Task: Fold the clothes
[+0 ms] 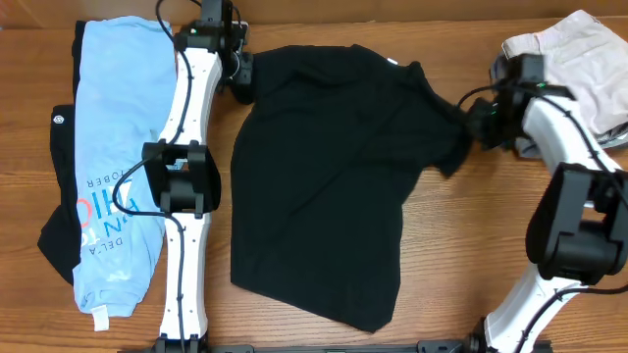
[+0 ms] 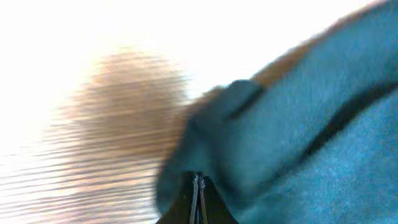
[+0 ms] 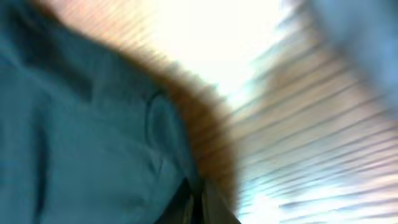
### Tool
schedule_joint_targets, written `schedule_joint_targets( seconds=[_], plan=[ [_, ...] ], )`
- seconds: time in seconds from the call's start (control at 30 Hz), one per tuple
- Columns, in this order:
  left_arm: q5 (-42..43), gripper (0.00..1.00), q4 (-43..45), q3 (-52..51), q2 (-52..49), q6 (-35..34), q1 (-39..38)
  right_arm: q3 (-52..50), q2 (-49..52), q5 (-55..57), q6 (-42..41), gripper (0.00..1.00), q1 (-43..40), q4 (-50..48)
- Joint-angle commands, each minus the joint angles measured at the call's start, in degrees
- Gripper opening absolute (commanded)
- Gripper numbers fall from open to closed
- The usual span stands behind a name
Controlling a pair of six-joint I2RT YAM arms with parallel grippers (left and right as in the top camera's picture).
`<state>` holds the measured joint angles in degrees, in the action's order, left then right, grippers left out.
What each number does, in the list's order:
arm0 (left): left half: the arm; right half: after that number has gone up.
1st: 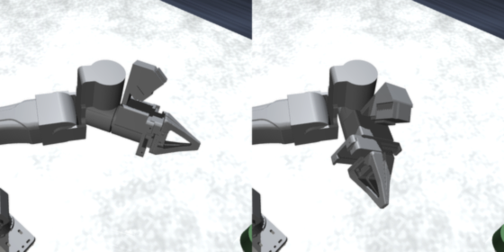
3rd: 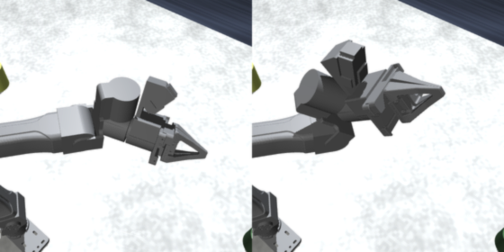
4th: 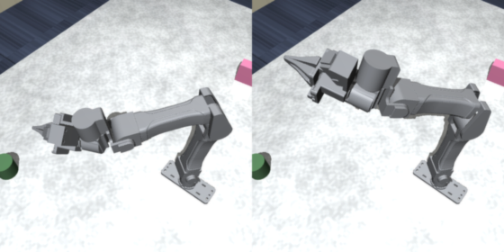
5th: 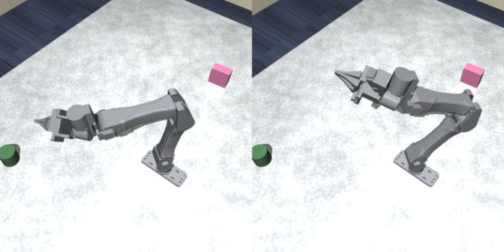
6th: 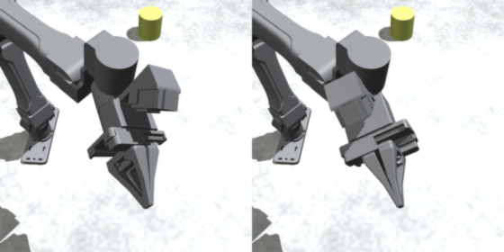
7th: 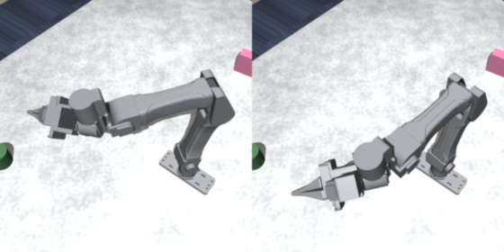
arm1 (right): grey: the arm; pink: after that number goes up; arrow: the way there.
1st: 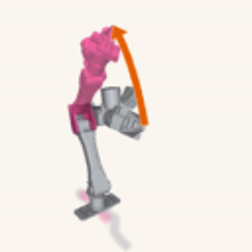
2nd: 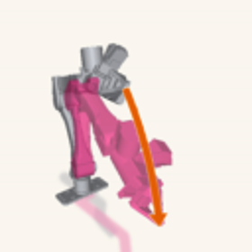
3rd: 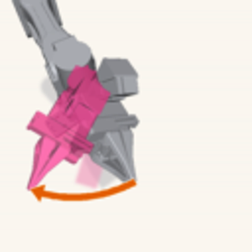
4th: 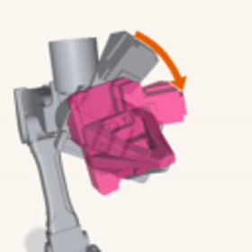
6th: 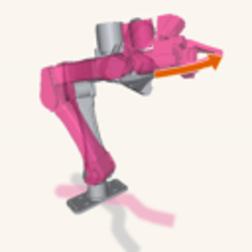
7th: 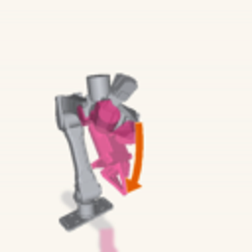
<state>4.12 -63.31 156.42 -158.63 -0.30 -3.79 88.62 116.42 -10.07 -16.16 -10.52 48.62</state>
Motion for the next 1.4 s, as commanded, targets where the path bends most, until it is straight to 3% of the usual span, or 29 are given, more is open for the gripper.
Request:
schedule_joint_targets(
  seconds=[0.0, 0.2, 0.23, 0.27, 0.3, 0.33, 0.37, 0.5, 0.6, 0.8, 1.07, 1.2, 1.37],
  plan=[
    [0.4, 0.04, -1.0, 7.8, -0.6, -3.0, 1.8, 7.3, -0.1, 1.0, 3.8, 0.04, -2.6, 1.2],
    [0.2, 0.04, -3.2, 16.2, -0.6, -3.2, 2.1, 12.6, -0.1, 1.0, 6.7, 0.04, -4.4, 0.5],
    [0.2, 0.04, -3.6, 17.2, -0.6, -3.2, 2.1, 12.9, -0.1, 1.0, 7.0, 0.13, -4.5, 0.1],
    [0.2, 0.04, -4.1, 18.1, -0.6, -3.2, 2.1, 13.1, -0.1, 1.0, 7.1, 0.42, -4.5, 0.0],
    [0.2, 0.04, -4.6, 18.8, -0.6, -3.2, 2.1, 13.2, -0.1, 1.0, 7.2, 0.63, -4.5, 0.0],
    [0.2, 0.05, -5.2, 19.5, -0.6, -3.2, 2.2, 13.2, -0.1, 1.0, 7.2, 0.93, -4.5, 0.3],
    [0.3, 0.13, -5.9, 20.2, -0.6, -3.2, 2.2, 13.5, -0.1, 1.0, 7.2, 1.0, -4.4, 1.1],
    [2.3, 0.43, -9.2, 23.7, 0.2, -3.6, 2.2, 15.3, -1.4, -1.0, 7.1, 1.0, -3.8, 5.3],
    [4.8, 0.55, -12.0, 23.7, 3.1, -3.3, 2.2, 17.9, -4.8, -4.5, 6.1, 1.0, -2.8, 10.8],
    [11.0, 0.6, -20.2, 23.7, 10.7, -0.9, 2.2, 18.5, -15.7, -6.0, 5.9, 1.0, 3.7, 20.3],
    [8.4, 0.69, -32.6, 23.7, 23.5, 1.4, 2.4, 18.3, -22.6, 0.4, 2.3, 1.0, 20.8, 32.2],
    [6.0, 0.85, -33.3, 23.6, 27.4, 2.1, 2.8, 15.2, -22.7, 2.6, -0.1, 1.0, 31.6, 32.0],
    [8.2, 0.9, -32.7, 23.0, 25.6, 7.7, 3.1, 3.8, -22.6, 4.0, -4.2, 1.0, 44.6, 22.8]
  ],
)
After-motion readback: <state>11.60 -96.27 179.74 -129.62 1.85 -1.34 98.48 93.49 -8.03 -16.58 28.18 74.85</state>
